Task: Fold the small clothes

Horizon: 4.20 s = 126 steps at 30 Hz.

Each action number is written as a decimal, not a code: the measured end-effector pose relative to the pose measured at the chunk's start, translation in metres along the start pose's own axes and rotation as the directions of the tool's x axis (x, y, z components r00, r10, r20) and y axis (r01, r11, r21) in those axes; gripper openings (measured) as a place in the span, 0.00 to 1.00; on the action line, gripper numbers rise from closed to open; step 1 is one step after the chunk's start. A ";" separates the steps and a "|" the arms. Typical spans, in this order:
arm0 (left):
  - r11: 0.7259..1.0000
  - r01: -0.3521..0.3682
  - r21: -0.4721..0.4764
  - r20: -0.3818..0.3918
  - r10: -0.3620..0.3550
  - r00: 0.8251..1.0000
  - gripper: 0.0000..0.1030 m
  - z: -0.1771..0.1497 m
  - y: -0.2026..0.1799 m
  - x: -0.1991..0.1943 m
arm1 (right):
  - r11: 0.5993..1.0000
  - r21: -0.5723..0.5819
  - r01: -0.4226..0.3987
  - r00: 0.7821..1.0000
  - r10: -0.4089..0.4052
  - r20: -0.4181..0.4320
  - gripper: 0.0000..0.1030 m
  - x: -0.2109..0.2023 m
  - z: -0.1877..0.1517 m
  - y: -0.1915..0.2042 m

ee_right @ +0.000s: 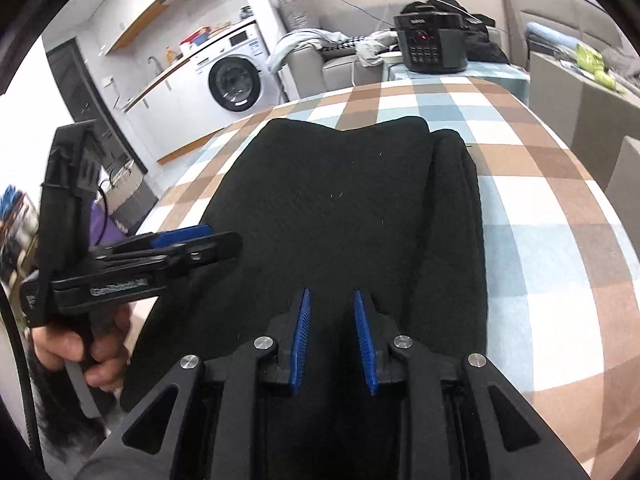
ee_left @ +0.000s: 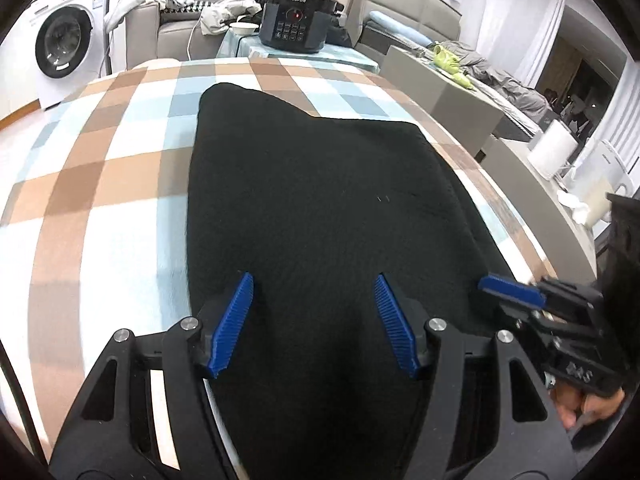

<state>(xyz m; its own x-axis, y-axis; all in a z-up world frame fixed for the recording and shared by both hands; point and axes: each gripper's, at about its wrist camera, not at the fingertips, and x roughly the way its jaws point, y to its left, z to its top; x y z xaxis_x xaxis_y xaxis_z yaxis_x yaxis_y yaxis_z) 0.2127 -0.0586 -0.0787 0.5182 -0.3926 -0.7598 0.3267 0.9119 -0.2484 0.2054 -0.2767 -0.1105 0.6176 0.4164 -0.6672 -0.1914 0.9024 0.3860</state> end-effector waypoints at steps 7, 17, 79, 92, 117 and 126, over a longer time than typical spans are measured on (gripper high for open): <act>0.998 -0.066 -0.016 -0.034 0.065 0.997 0.59 0.020 0.018 0.022 | 1.000 -0.004 0.009 1.000 -0.009 -0.023 0.23 0.001 -0.002 -0.006; 0.980 -0.159 -0.123 0.018 0.162 0.987 0.59 -0.022 0.030 -0.028 | 0.980 0.201 -0.005 1.000 0.002 0.013 0.48 -0.044 -0.023 -0.052; 0.964 -0.191 -0.185 0.217 0.229 0.949 0.82 -0.050 0.029 -0.094 | 0.992 -0.114 0.046 0.984 -0.025 0.177 0.95 -0.054 0.005 -0.009; 0.960 -0.249 -0.126 0.381 0.279 0.881 0.99 -0.076 -0.007 -0.121 | 0.981 -0.193 -0.008 0.957 0.064 0.283 1.00 -0.067 -0.006 -0.011; 0.968 -0.228 -0.106 0.426 0.252 0.869 0.99 -0.089 -0.012 -0.106 | 0.979 -0.201 -0.033 0.914 0.111 0.390 1.00 -0.070 -0.021 -0.023; 0.969 -0.227 -0.094 0.438 0.245 0.865 0.99 -0.089 -0.011 -0.106 | 0.976 -0.217 -0.017 0.910 0.105 0.400 1.00 -0.072 -0.024 -0.018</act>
<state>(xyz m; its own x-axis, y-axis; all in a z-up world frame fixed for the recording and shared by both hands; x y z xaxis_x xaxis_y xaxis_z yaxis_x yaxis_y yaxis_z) 0.0840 -0.0165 -0.0492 0.8747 -0.1686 -0.4545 0.1251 0.9843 -0.1245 0.1464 -0.3207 -0.0847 0.8474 0.4295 -0.3121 -0.3631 0.8977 0.2495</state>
